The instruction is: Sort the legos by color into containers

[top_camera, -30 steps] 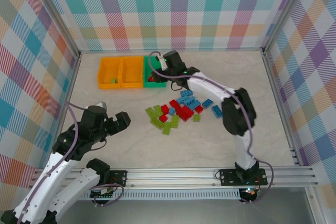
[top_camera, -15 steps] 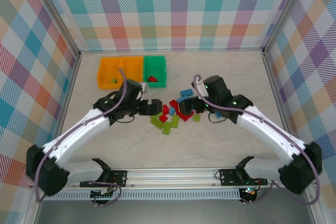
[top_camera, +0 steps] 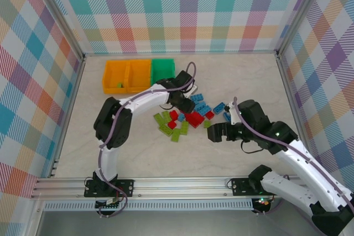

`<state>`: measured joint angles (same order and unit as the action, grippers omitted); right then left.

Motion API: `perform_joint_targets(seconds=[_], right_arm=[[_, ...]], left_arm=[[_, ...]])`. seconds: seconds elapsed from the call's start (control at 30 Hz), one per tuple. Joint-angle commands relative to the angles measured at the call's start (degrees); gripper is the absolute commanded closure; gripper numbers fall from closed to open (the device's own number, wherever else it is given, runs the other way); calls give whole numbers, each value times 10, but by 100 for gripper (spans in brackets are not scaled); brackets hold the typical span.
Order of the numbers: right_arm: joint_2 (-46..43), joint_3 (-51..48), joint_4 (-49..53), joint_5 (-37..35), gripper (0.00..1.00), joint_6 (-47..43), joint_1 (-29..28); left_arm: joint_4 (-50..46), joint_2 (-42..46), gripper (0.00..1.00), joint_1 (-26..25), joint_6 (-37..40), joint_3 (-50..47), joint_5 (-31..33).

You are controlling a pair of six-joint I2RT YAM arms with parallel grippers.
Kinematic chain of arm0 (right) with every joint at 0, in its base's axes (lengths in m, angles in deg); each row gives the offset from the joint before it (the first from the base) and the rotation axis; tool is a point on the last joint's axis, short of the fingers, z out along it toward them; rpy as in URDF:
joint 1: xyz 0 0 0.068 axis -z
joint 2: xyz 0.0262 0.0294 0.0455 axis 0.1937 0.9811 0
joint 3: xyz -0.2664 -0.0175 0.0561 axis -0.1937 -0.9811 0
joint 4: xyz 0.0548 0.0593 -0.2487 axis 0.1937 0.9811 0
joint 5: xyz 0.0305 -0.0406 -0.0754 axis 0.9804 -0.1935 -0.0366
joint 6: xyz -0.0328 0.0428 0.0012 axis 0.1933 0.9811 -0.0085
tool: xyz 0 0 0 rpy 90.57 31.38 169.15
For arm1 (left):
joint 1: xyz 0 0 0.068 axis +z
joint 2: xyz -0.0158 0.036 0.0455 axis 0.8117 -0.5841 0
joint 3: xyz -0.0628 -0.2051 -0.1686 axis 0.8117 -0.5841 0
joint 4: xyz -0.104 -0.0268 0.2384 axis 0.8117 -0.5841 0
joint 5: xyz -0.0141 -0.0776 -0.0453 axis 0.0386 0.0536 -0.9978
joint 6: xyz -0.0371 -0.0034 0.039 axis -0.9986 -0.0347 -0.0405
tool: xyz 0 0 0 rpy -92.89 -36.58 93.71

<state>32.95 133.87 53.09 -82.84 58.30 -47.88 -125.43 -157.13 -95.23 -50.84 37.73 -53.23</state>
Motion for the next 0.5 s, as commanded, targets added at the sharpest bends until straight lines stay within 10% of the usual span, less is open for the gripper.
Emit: perform_joint_targets(seconds=[0.0, 0.47], right_arm=[[-35, -10, 35, 3, 0, 39, -1], [-54, -21, 17, 0, 0, 73, -1]], left_arm=[[-24, -31, 43, -3, 59, 45, -34], [-67, -120, 57, 27, 88, 120, -75]])
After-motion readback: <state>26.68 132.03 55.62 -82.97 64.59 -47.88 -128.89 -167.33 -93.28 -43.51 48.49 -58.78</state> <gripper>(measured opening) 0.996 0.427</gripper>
